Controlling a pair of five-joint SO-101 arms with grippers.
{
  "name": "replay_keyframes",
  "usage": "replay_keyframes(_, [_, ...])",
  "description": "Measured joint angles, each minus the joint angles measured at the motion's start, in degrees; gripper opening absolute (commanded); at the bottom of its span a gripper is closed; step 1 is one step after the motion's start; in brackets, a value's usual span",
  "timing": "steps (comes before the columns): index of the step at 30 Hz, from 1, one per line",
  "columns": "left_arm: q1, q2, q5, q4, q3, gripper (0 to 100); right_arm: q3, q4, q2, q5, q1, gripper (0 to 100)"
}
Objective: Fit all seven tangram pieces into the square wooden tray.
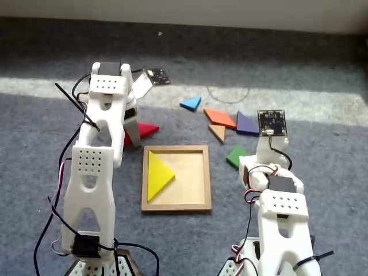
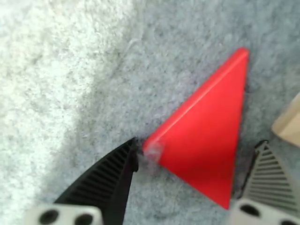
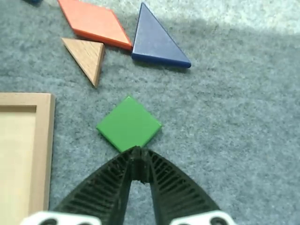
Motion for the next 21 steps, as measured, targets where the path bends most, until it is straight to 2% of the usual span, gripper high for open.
replay_keyframes(21, [0.9, 0.0, -0.7, -0.6, 0.0, 37, 0.0, 0.0, 0.0, 0.0, 0.0, 1.1])
